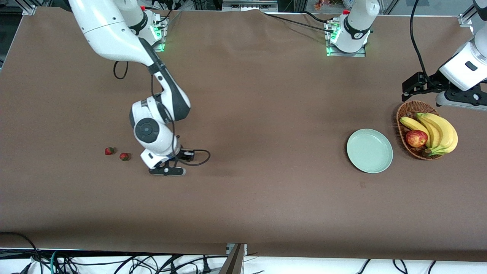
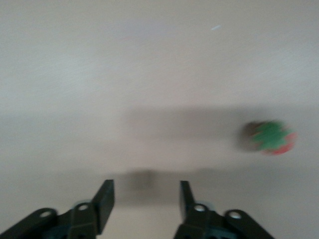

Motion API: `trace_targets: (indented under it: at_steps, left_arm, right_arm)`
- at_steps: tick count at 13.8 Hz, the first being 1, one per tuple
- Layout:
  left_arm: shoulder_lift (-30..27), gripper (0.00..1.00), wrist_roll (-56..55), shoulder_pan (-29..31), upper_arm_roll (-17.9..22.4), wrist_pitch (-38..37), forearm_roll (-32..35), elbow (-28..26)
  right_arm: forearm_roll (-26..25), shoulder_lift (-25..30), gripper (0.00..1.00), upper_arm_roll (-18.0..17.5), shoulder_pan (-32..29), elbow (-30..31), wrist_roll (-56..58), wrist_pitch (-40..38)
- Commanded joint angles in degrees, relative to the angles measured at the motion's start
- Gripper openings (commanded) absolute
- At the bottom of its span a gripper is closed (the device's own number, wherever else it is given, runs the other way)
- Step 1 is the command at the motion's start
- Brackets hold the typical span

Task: Collect all strawberries into plate
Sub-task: 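Lower the right gripper onto a strawberry and close on it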

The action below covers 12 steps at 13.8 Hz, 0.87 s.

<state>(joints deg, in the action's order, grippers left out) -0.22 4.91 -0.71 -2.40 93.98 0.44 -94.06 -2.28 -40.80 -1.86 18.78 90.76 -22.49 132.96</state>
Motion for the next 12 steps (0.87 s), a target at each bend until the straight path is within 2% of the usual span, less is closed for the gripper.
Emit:
trace_targets:
  at_steps: [1,5,10,11,12]
  left_arm:
    - [0.66,1.0,-0.6,-0.34,-0.15,-1.44,1.4,1.87]
    - [0.66,1.0,-0.6,-0.34,-0.15,-1.44,1.4,1.87]
    - [0.66,1.0,-0.78,-0.34,-0.15,-1.44,1.4,1.87]
    - [0.66,1.0,-0.78,-0.34,-0.15,-1.44,1.4,1.87]
    - [0.75,1.0,-0.87,-0.34,-0.15,-1.44,1.4,1.87]
  right_arm:
    - [-1.23,-0.69,0.96,-0.25,-3.82,-0.94,6.82,-0.24]
    - [-1.23,-1.03,0.96,-0.07,-7.26,-0.59,13.96,-0.24]
    - [-1.23,-3.58,0.96,-0.07,-8.05,-0.5,14.32,3.53]
    - [-1.23,-3.93,0.95,-0.07,-8.23,-0.5,14.4,3.62]
    - [-1.32,-3.94,0.86,-0.07,-8.23,-0.5,14.4,3.62]
